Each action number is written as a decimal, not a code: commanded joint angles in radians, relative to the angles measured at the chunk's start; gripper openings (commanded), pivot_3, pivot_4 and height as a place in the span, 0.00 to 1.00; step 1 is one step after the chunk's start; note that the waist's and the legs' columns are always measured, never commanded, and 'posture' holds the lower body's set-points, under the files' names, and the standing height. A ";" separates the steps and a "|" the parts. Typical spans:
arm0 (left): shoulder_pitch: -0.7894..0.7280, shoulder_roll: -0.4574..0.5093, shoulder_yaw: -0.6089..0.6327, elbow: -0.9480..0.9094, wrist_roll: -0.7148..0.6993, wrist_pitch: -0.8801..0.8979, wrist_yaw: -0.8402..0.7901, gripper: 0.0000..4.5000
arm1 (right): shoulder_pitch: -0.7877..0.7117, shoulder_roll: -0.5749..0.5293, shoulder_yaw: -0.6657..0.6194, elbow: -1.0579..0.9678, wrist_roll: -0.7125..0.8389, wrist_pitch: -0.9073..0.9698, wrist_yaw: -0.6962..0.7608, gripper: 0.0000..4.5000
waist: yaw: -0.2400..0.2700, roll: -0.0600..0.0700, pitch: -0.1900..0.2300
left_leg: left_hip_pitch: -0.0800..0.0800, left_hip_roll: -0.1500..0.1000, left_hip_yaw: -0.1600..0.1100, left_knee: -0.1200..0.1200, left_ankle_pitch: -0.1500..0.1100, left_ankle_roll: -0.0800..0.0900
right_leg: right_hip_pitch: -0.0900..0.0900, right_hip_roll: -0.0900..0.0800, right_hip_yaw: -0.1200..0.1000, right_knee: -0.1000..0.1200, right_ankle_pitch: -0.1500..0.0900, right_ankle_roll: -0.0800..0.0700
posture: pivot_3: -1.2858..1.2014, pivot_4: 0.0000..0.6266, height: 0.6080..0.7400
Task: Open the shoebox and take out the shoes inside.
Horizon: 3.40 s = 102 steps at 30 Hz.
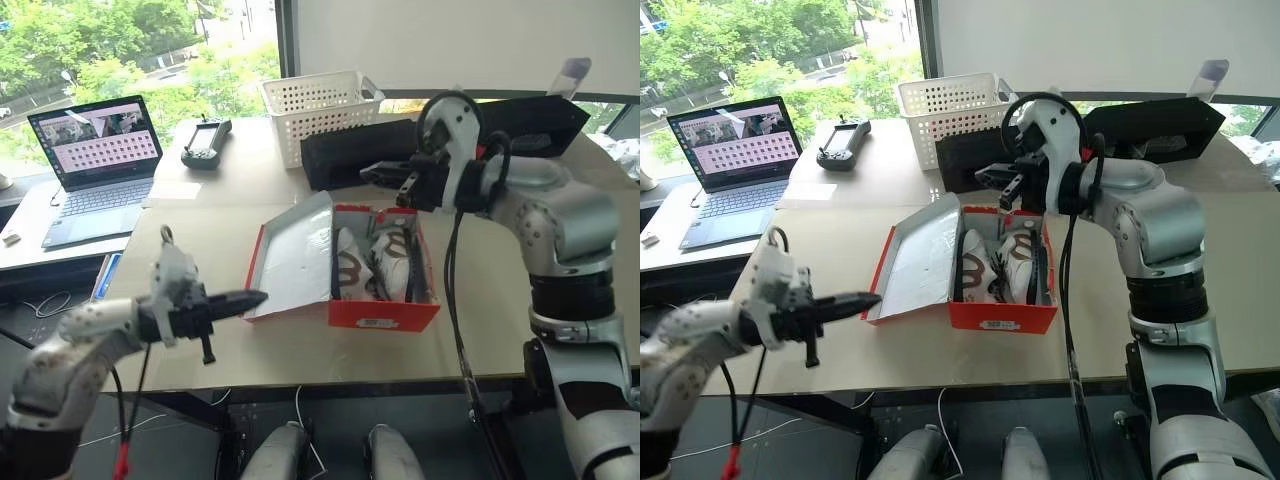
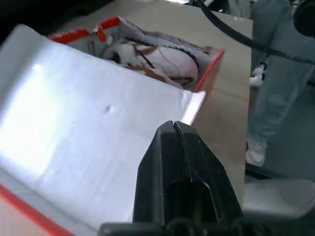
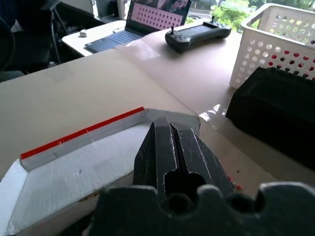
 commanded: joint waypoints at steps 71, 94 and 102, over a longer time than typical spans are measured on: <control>-0.347 -0.319 -0.154 0.593 0.258 -0.335 -0.235 0.00 | 0.054 -0.053 0.436 0.270 -0.427 -0.084 -0.143 0.99 | -0.023 -0.009 -0.003 | 0.016 0.002 0.002 0.004 0.000 0.001 | 0.020 0.003 0.001 -0.007 0.004 0.008 | 0.52 0.24 0.99; -0.348 -0.322 -0.158 0.584 0.275 -0.329 -0.228 0.00 | 0.081 0.015 0.377 0.221 -0.463 -0.037 -0.096 0.00 | -0.019 -0.014 -0.007 | 0.015 0.002 0.002 0.002 0.000 0.001 | 0.018 0.003 0.002 -0.008 0.005 0.008 | 0.52 0.24 0.99; -0.352 -0.324 -0.163 0.590 0.285 -0.333 -0.226 0.00 | 0.002 0.035 0.242 0.097 -0.393 0.066 -0.077 0.00 | -0.020 -0.014 -0.006 | 0.013 0.002 0.002 0.001 0.000 0.001 | 0.015 0.003 0.002 -0.008 0.005 0.008 | 0.52 0.24 0.99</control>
